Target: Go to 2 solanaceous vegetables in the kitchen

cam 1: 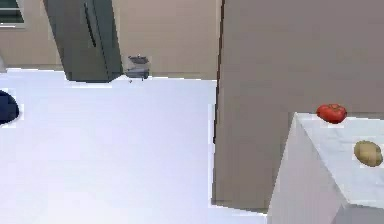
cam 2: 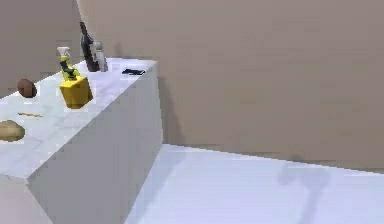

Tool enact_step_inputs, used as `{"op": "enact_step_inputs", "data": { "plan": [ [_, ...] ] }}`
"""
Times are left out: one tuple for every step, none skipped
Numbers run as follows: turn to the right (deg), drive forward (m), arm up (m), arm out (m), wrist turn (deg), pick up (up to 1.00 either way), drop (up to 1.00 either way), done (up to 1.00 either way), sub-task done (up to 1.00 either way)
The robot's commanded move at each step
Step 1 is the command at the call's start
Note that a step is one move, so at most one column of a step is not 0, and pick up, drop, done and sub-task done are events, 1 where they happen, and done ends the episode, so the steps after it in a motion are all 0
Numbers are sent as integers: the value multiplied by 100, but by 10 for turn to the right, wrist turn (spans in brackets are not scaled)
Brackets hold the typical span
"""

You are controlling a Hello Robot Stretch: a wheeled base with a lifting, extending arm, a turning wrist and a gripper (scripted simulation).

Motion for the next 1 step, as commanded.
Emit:
{"op": "enact_step_inputs", "data": {
  "plan": [
    [-180, 0, 0, 0, 0, 0, 0, 0, 0]
  ]
}}
